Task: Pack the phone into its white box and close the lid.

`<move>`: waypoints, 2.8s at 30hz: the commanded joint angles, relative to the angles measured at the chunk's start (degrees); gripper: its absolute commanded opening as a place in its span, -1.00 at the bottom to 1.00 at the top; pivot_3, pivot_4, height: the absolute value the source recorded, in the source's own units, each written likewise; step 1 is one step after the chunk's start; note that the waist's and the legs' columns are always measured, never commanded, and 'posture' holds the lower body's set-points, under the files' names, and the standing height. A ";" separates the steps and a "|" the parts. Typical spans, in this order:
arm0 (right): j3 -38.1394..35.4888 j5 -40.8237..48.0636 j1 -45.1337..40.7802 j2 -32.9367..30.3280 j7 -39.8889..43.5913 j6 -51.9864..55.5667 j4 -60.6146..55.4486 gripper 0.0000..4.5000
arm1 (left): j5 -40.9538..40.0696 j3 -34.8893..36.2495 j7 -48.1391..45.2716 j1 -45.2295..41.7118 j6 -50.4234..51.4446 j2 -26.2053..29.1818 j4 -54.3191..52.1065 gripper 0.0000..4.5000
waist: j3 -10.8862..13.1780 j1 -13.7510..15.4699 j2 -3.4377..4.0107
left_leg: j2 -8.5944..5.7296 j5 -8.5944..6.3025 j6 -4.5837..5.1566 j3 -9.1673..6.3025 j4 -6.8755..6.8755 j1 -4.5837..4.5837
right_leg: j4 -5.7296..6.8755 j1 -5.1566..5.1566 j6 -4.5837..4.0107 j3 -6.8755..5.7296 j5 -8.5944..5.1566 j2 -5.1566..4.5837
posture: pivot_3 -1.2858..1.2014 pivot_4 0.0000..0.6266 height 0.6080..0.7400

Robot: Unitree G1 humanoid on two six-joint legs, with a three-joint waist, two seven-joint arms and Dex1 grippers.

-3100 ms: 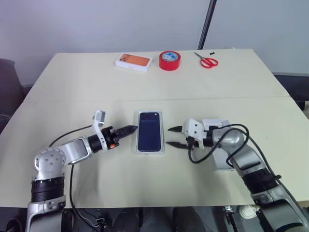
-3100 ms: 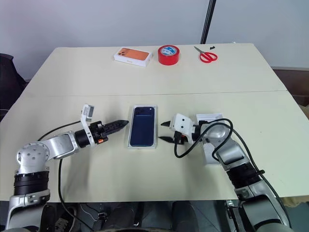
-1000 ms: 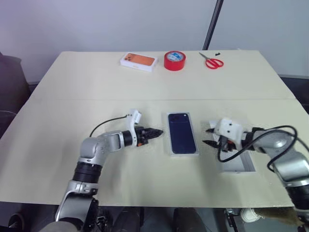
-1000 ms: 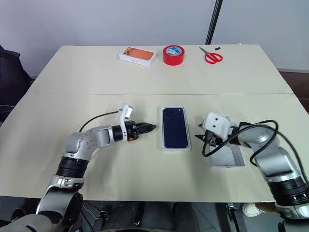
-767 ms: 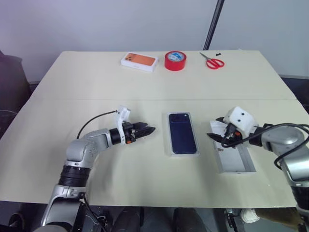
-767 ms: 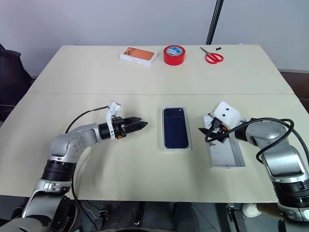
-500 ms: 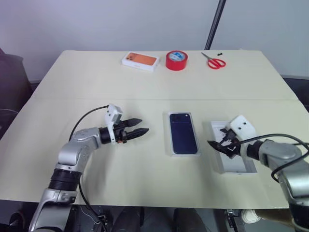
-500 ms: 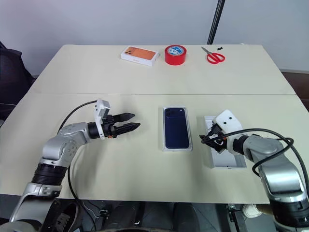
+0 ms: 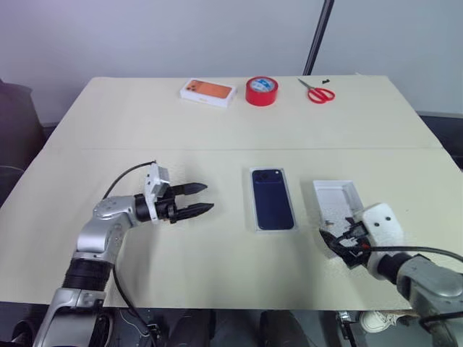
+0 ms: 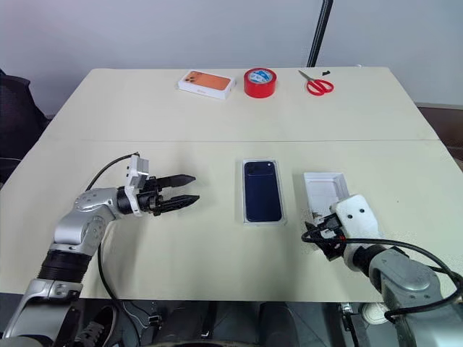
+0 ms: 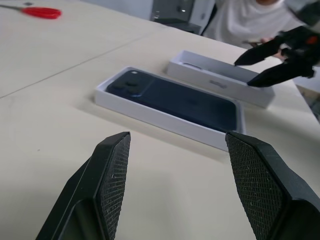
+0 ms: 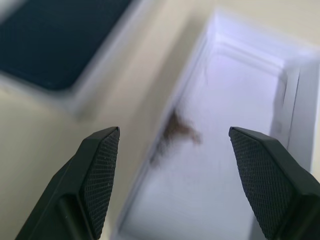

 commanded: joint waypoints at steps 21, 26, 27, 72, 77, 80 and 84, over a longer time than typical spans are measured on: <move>-0.60 36.35 -21.61 -16.79 -10.91 24.88 16.22 0.62 | 1.57 -3.93 -5.75 6.77 -6.80 0.68 -11.28 0.41 | -0.01 0.14 0.09 | 0.06 -0.04 0.08 0.05 0.02 -0.04 | -0.05 0.02 -0.01 -0.04 0.00 -0.01 | 0.03 -0.52 1.00; -1.84 49.56 -20.06 -20.08 -20.02 24.88 19.02 0.62 | 1.69 -4.42 -5.35 8.10 -7.00 0.75 -13.20 0.41 | -0.01 0.35 0.09 | 0.04 -0.06 0.13 0.06 0.05 -0.07 | -0.08 0.04 -0.01 -0.05 0.00 -0.04 | 0.03 -0.52 1.00; -2.07 52.34 -19.92 -20.35 -22.32 24.88 19.57 0.62 | 1.59 -4.44 -5.35 8.27 -6.85 0.87 -13.48 0.41 | -0.01 0.35 0.09 | 0.04 -0.06 0.13 0.06 0.06 -0.07 | -0.08 0.05 -0.01 -0.05 0.00 -0.04 | 0.03 -0.52 1.00; 19.39 95.12 -31.84 -19.41 -58.46 -19.69 28.66 -0.99 | 2.14 -3.14 0.99 5.14 -8.54 -0.58 -7.57 0.41 | 0.00 -0.02 0.02 | 0.15 -0.13 0.26 0.11 0.10 -0.04 | -0.09 0.08 -0.01 -0.08 0.00 0.05 | 0.03 -0.52 1.00; 17.18 96.83 -33.26 -10.51 -49.40 -20.78 31.90 -0.99 | 2.32 -2.02 2.95 2.51 -8.08 -1.09 -4.32 0.41 | 0.02 0.26 -0.01 | 0.07 -0.13 0.27 0.08 0.15 -0.12 | -0.16 0.10 0.00 -0.11 0.01 -0.02 | 0.03 -0.52 1.00; 17.09 96.87 -33.61 -4.71 -47.50 -21.45 31.06 -0.99 | 2.79 -0.61 3.75 2.06 -8.61 -0.25 -2.91 0.41 | 0.02 -0.04 -0.01 | 0.09 -0.13 0.26 0.06 0.14 -0.12 | -0.10 0.05 0.00 -0.10 0.01 0.00 | 0.03 -0.52 1.00; 18.90 96.87 -30.95 -0.48 -42.33 -19.58 26.35 -0.99 | 2.79 1.69 6.92 3.22 -7.64 0.94 -4.93 0.41 | 0.05 -0.37 0.04 | 0.12 -0.13 0.26 0.04 0.11 -0.12 | -0.06 -0.02 0.00 -0.07 0.01 0.03 | 0.03 -0.52 1.00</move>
